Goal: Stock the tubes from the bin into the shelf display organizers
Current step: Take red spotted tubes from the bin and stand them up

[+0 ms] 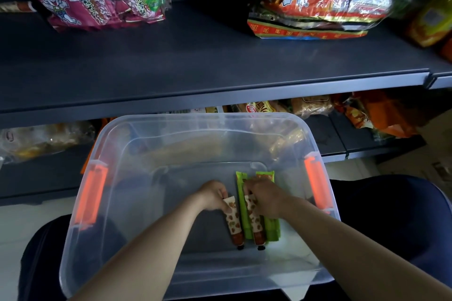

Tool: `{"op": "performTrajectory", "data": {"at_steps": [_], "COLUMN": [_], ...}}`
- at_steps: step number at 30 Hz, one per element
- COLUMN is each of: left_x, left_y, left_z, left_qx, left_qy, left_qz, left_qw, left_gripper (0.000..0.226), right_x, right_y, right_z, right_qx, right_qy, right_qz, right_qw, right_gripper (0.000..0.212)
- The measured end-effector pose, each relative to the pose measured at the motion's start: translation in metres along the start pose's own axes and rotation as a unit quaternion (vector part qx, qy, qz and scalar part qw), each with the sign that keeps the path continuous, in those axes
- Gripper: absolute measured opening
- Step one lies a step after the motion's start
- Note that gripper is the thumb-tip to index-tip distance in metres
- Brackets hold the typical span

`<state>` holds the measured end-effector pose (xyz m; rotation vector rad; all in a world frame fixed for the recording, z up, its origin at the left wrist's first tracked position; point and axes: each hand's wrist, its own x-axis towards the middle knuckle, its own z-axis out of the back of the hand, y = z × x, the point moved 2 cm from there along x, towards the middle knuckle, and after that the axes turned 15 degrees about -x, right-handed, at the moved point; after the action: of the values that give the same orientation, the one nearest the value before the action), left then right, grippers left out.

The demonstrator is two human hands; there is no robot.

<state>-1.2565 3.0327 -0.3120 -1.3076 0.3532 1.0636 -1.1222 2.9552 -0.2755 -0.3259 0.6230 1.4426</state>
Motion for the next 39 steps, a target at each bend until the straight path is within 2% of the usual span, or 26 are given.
{"op": "performTrajectory", "data": {"at_steps": [2, 4, 5, 9, 12, 15, 18, 21, 25, 34, 36, 39], "left_x": [-0.002, -0.005, -0.008, -0.023, -0.038, -0.059, -0.089, -0.126, -0.180, -0.296, -0.312, -0.329], "left_y": [0.000, -0.002, -0.004, -0.016, -0.035, -0.062, -0.099, -0.146, -0.214, -0.357, -0.383, -0.419], "left_z": [0.000, 0.002, 0.004, 0.016, 0.033, 0.054, 0.077, 0.097, 0.120, 0.143, 0.147, 0.155], "left_qx": [-0.024, -0.037, -0.042, -0.030, 0.007, 0.030, 0.063, 0.110, 0.143, 0.240, 0.243, 0.250], "left_qy": [0.001, -0.001, 0.001, -0.014, -0.058, -0.086, -0.103, -0.121, -0.139, -0.245, -0.272, -0.316], "left_qz": [0.003, -0.002, -0.005, -0.023, -0.061, -0.101, -0.135, -0.182, -0.234, -0.362, -0.388, -0.416], "left_qw": [1.000, 0.999, 0.999, 0.999, 0.996, 0.991, 0.983, 0.970, 0.951, 0.867, 0.847, 0.815], "left_gripper": [0.036, 0.029, 0.025, 0.034, 0.027, 0.013, 0.017, 0.009, 0.018, 0.019, 0.012, 0.012], "right_x": [0.000, 0.000, -0.001, -0.007, -0.015, -0.028, -0.049, -0.078, -0.136, -0.269, -0.285, -0.297], "right_y": [-0.001, -0.002, -0.002, 0.003, 0.002, -0.001, -0.003, -0.011, -0.016, -0.027, -0.032, -0.042], "right_z": [0.000, -0.001, 0.000, 0.007, 0.033, 0.080, 0.137, 0.194, 0.275, 0.426, 0.448, 0.471], "right_qx": [0.015, 0.014, 0.013, 0.022, 0.018, 0.023, -0.012, -0.026, -0.022, -0.012, -0.010, 0.020], "right_qy": [0.021, 0.040, 0.050, 0.062, 0.038, -0.017, -0.078, -0.141, -0.218, -0.400, -0.428, -0.449], "right_qz": [0.006, 0.009, 0.010, 0.016, 0.034, 0.048, 0.061, 0.065, 0.076, 0.054, 0.047, 0.050], "right_qw": [1.000, 0.999, 0.999, 0.998, 0.999, 0.998, 0.995, 0.988, 0.973, 0.915, 0.903, 0.892], "right_gripper": [0.039, 0.028, 0.029, 0.043, 0.041, 0.035, 0.035, 0.033, 0.013, 0.008, 0.014, 0.008]}}
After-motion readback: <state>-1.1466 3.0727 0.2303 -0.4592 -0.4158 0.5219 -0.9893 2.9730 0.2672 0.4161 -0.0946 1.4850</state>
